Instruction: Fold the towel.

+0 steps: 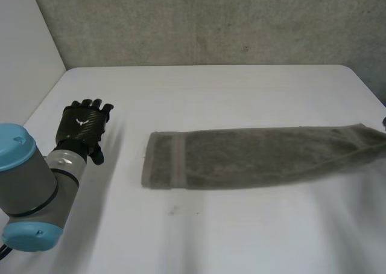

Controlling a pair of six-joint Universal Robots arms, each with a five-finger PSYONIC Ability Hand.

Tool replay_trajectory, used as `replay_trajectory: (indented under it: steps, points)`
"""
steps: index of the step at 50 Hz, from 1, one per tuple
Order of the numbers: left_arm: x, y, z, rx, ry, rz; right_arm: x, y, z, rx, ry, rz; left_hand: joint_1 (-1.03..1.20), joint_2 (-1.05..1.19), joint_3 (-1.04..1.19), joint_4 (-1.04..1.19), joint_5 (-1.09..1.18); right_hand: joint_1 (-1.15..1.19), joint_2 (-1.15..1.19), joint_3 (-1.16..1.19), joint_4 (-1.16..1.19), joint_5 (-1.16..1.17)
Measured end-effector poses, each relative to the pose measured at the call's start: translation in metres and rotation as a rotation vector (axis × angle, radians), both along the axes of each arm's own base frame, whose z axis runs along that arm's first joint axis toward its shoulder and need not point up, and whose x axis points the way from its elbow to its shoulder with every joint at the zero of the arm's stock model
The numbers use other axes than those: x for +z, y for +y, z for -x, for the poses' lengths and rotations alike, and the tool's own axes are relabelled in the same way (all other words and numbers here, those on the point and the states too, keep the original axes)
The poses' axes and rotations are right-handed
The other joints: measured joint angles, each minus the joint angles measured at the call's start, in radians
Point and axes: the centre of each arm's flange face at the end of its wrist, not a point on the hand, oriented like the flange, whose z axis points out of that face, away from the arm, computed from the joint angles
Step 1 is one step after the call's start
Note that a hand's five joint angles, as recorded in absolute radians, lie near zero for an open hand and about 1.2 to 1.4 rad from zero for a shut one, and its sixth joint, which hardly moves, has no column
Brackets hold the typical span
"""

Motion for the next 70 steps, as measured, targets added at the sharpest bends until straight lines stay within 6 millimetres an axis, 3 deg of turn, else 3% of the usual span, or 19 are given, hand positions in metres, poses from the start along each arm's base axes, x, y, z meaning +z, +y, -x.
replay_trajectory:
  steps: [5,11,16,19,20,24,28,31,33,34,35,37,41,42,48,52,59,66,70]
  points:
    - [0.000,0.000,0.000,0.001,0.000,-0.001,0.023,-0.003,-0.013,0.022,0.016,0.089,0.000,0.000,0.000,0.000,0.000,0.006,0.000,0.000,0.001,0.002]
    - [0.000,0.000,-0.001,0.004,0.001,-0.001,0.067,0.028,-0.121,0.315,-0.136,0.250,0.000,0.000,0.000,0.000,0.000,0.009,0.000,0.000,0.001,0.003]
    - [0.001,-0.001,-0.002,0.010,0.002,0.001,0.071,0.071,-0.199,0.580,-0.224,0.254,0.000,0.000,0.000,0.000,0.000,0.009,0.000,0.000,0.001,0.004]
    - [0.002,-0.001,-0.003,0.012,0.004,0.005,0.065,0.098,-0.236,0.723,-0.252,0.232,0.000,0.000,0.000,0.000,0.000,0.010,0.000,0.001,0.001,0.005]
    - [0.003,-0.001,-0.003,0.013,0.005,0.007,0.059,0.120,-0.262,0.832,-0.268,0.211,0.000,0.000,0.000,0.000,0.000,0.010,0.000,0.004,0.001,0.005]
    - [0.004,0.000,-0.004,0.014,0.006,0.010,0.036,0.163,-0.303,1.025,-0.286,0.165,0.000,0.000,0.000,0.000,0.000,0.010,0.000,0.005,0.001,0.006]
    - [0.004,0.000,-0.004,0.015,0.006,0.009,0.003,0.201,-0.331,1.166,-0.289,0.108,0.000,0.000,0.000,0.000,0.000,0.010,0.000,0.005,0.001,0.006]
    - [0.004,0.000,-0.005,0.015,0.006,0.008,-0.009,0.211,-0.337,1.198,-0.287,0.086,0.000,0.000,0.000,0.000,0.000,0.010,0.000,0.005,0.001,0.006]
    - [0.003,0.000,-0.005,0.015,0.005,0.006,-0.032,0.227,-0.345,1.238,-0.279,0.037,0.000,0.000,0.000,0.000,0.000,-0.045,-0.136,-0.138,-0.146,-0.099]
    - [0.003,0.001,-0.005,0.015,0.005,0.006,-0.034,0.228,-0.345,1.240,-0.278,0.032,0.000,0.000,0.000,0.000,0.000,-0.045,-0.136,-0.138,-0.146,-0.099]
    - [0.003,0.001,-0.004,0.014,0.004,0.005,-0.038,0.231,-0.345,1.241,-0.277,0.020,0.000,0.000,0.000,0.000,0.000,-0.280,-0.403,-0.387,-0.397,-0.335]
    - [0.003,0.001,-0.004,0.011,0.004,0.004,-0.036,0.231,-0.344,1.232,-0.283,0.021,0.000,0.000,0.000,0.000,0.000,-0.513,-0.648,-0.651,-0.663,-0.604]
    - [0.003,0.002,-0.003,0.007,0.005,0.006,-0.020,0.225,-0.340,1.190,-0.314,0.044,0.000,0.000,0.000,0.000,0.000,-0.513,-0.648,-0.651,-0.663,-0.604]
    - [0.003,0.002,-0.002,0.005,0.005,0.007,-0.013,0.221,-0.337,1.165,-0.332,0.054,0.000,0.000,0.000,0.000,0.000,-0.725,-0.943,-0.956,-0.955,-0.907]
    - [0.007,0.004,0.004,-0.016,0.017,0.017,0.027,0.189,-0.305,0.988,-0.474,0.093,0.000,0.000,0.000,0.000,0.000,-0.728,-0.953,-0.969,-0.959,-0.923]
    - [0.015,0.010,0.019,-0.060,0.055,0.037,0.039,0.162,-0.263,0.811,-0.620,0.066,0.000,0.000,0.000,0.000,0.000,-0.728,-0.953,-0.969,-0.960,-0.923]
    - [0.031,0.017,0.044,-0.128,0.117,0.077,0.012,0.134,-0.194,0.537,-0.707,-0.056,0.000,0.000,0.000,0.000,0.000,-0.728,-0.953,-0.967,-0.959,-0.924]
    - [0.044,0.026,0.066,-0.191,0.154,0.108,-0.016,0.128,-0.155,0.388,-0.700,-0.152,0.000,0.000,0.000,0.000,0.000,-0.702,-0.921,-0.924,-0.930,-0.883]
    - [0.054,0.031,0.076,-0.207,0.174,0.107,-0.030,0.124,-0.140,0.348,-0.704,-0.189,0.000,0.000,0.000,0.000,0.000,-0.360,-0.516,-0.526,-0.538,-0.513]
